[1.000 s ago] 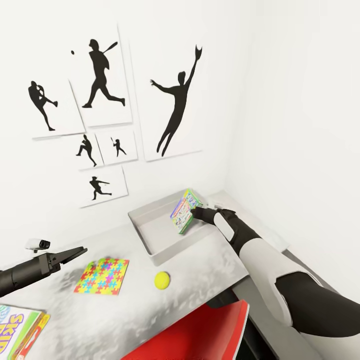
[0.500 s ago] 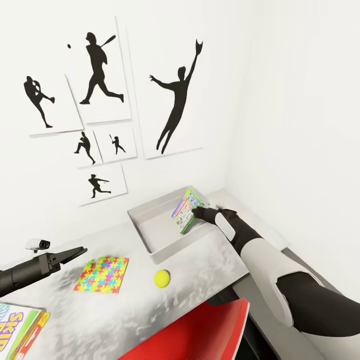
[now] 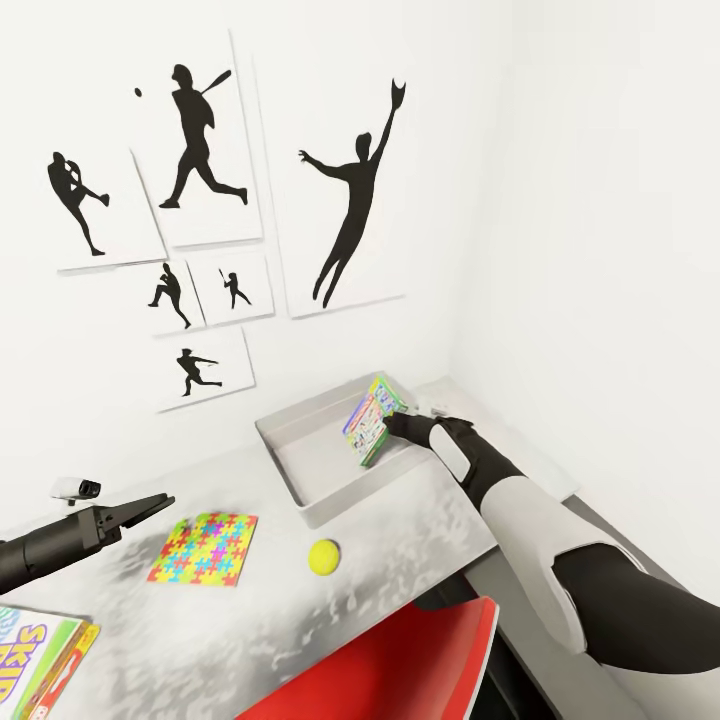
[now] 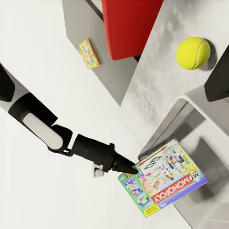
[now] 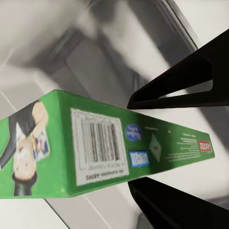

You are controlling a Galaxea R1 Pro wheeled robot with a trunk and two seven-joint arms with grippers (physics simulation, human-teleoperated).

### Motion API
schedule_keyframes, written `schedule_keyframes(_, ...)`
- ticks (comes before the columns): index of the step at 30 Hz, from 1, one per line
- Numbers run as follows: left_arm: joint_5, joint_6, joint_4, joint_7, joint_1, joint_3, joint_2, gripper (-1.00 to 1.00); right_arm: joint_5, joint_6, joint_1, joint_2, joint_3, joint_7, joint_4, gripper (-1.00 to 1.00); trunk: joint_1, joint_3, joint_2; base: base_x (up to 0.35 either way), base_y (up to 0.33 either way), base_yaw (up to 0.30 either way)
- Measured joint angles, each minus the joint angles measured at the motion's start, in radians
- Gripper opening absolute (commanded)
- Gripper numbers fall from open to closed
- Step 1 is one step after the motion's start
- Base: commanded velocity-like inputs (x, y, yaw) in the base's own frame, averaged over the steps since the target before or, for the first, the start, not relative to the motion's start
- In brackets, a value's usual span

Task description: Put all the toys in the child's room - the three board games (two on the bed and one on the table), the two jigsaw puzzles on the table, and the tennis ball on the table - inside the toy box on the table in the child's room.

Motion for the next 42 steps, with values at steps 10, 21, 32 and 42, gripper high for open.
schedule_keyframes(10, 0.000, 0.000, 0.000, 0.000, 0.000, 0.000, -0.001, 1.00, 0.000, -0.001, 0.000, -0.001, 0.000, -0.001, 0.000, 1.00, 0.000, 0.000, 0.000, 0.000, 0.000, 0.000)
schedule_keyframes(21, 0.000, -0.001, 0.000, 0.000, 0.000, 0.000, -0.002, 1.00, 0.000, -0.001, 0.000, -0.002, 0.001, 0.000, 0.000, 1.00, 0.000, 0.000, 0.000, 0.000, 0.000, 0.000)
schedule_keyframes(32, 0.000, -0.001, 0.000, 0.000, 0.000, -0.001, -0.002, 1.00, -0.002, 0.016, 0.005, -0.007, 0.002, 0.008, -0.128, 1.00, 0.000, 0.001, 0.000, 0.000, 0.000, 0.000)
schedule_keyframes(42, 0.000, -0.002, 0.000, 0.000, 0.000, -0.001, -0.002, 1.00, -0.014, 0.151, 0.052, -0.049, -0.006, 0.007, -0.423, 1.00, 0.000, 0.015, 0.000, 0.000, 0.000, 0.000)
